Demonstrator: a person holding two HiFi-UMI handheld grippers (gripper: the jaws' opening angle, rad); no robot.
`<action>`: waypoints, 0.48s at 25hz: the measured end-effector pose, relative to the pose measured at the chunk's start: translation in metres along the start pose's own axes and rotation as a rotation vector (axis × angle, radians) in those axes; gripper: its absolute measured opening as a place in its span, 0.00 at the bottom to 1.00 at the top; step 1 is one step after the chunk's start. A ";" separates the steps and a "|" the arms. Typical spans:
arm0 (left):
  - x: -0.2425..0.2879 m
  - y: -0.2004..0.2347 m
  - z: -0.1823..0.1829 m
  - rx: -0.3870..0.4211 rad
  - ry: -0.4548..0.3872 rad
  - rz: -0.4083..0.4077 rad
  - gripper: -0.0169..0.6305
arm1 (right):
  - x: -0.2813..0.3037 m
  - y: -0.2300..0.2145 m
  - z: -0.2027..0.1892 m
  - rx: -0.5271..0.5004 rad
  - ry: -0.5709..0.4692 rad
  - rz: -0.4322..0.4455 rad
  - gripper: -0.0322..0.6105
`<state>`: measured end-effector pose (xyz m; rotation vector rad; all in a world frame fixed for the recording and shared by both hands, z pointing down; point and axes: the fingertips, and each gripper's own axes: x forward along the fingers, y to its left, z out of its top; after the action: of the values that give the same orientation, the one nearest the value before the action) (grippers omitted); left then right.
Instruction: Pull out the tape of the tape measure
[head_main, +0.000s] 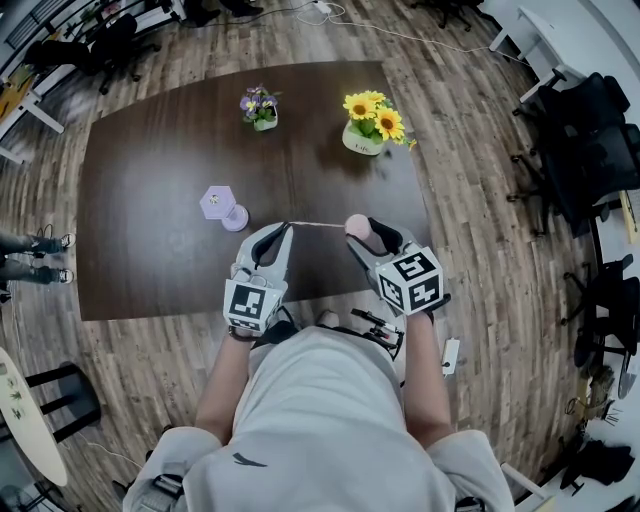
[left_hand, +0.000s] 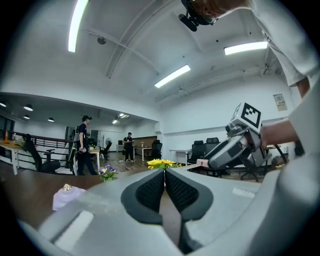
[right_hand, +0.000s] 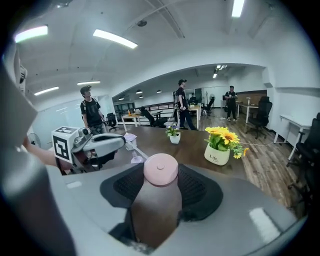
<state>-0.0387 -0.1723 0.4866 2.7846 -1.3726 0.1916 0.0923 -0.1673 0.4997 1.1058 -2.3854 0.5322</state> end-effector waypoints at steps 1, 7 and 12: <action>-0.002 0.005 -0.002 0.011 0.004 0.010 0.05 | -0.001 -0.003 -0.002 0.005 0.001 -0.012 0.38; -0.016 0.025 -0.010 -0.015 0.022 0.062 0.05 | -0.008 -0.019 -0.012 0.002 0.016 -0.061 0.38; -0.020 0.020 -0.013 0.007 0.025 0.066 0.05 | -0.005 -0.022 -0.017 -0.036 0.039 -0.100 0.38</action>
<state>-0.0677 -0.1680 0.4966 2.7344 -1.4624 0.2333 0.1161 -0.1688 0.5143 1.1809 -2.2844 0.4706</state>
